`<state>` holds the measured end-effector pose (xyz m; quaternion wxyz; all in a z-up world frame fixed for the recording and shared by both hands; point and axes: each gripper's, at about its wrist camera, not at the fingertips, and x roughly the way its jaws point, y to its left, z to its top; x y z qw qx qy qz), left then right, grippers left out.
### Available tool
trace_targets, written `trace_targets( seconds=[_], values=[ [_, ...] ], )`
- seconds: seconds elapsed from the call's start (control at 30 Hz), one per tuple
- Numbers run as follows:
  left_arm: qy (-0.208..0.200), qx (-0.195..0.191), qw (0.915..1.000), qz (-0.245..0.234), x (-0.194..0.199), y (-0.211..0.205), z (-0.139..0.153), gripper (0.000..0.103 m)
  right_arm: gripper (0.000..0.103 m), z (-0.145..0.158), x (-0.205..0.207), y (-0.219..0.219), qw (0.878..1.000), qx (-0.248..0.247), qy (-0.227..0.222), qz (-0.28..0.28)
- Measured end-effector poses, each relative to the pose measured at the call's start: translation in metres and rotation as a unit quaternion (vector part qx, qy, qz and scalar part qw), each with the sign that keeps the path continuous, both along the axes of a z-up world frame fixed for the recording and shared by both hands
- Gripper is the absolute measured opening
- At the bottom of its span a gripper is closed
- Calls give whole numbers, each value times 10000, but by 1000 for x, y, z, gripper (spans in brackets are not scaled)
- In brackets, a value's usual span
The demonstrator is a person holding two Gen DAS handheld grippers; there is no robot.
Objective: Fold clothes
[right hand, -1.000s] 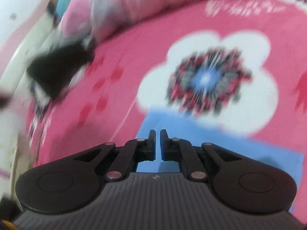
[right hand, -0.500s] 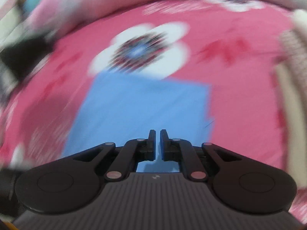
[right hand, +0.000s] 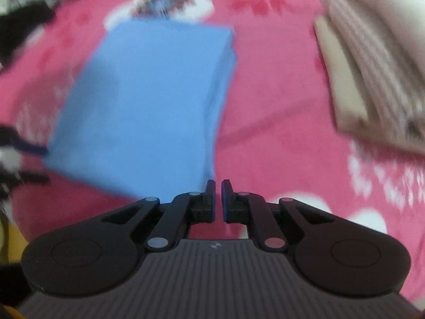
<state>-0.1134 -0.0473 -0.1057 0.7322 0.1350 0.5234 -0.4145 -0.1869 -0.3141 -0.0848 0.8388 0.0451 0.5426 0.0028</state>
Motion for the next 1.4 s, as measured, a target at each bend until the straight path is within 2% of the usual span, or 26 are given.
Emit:
trace_targets(
  seconds=[0.1, 0.2, 0.27, 0.4, 0.47, 0.53, 0.6, 0.67, 0.7, 0.73, 0.77, 0.93, 1.03, 1.27, 1.4],
  values=[
    [-85, 57, 9999, -24, 3, -4, 1, 57, 5, -8, 19, 18, 9993, 135, -227, 247],
    [-122, 74, 9999, 49, 5, -8, 1, 57, 4, -30, 20, 23, 9994, 162, -10, 293],
    [-113, 64, 9998, 141, 6, -9, 2, 57, 3, -44, 10, 19, 9995, 69, 294, 103],
    [-86, 77, 9996, 264, 7, -10, 3, 57, 4, -35, -11, 10, 9984, 9, 427, -363],
    [-65, 96, 9994, 312, 9, -11, 2, 64, 4, -30, -12, 2, 9960, -41, 464, -764],
    [1, 203, 9992, 356, 12, -15, -1, 71, 4, -34, -12, -9, 9906, 26, 556, -1247],
    [76, 452, 9983, 370, 15, -22, -7, 72, 5, -46, -14, -18, 9822, 146, 791, -1700],
    [159, 705, 9968, 339, 16, -29, -15, 78, 5, -57, -16, -26, 9723, 303, 991, -2097],
    [142, 763, 9966, 287, 15, -31, -18, 80, 5, -58, -18, -28, 9699, 360, 963, -2207],
    [117, 779, 9966, 222, 14, -34, -19, 87, 5, -60, -18, -30, 9683, 393, 964, -2270],
    [121, 798, 9966, 170, 12, -37, -20, 93, 5, -61, -17, -31, 9669, 423, 965, -2322],
    [21, 1027, 9947, -72, 4, -51, -27, 103, 4, -63, -15, -38, 9650, 537, 994, -2367],
    [21, 1060, 9944, 32, 5, -54, -30, 103, 4, -64, -15, -42, 9626, 595, 1009, -2441],
    [237, 804, 9950, 544, 14, -47, -30, 103, 4, -64, -13, -54, 9602, 661, 1004, -2519],
    [356, 798, 9936, 722, 20, -48, -31, 103, 4, -66, -11, -60, 9569, 735, 1001, -2625]
  ],
)
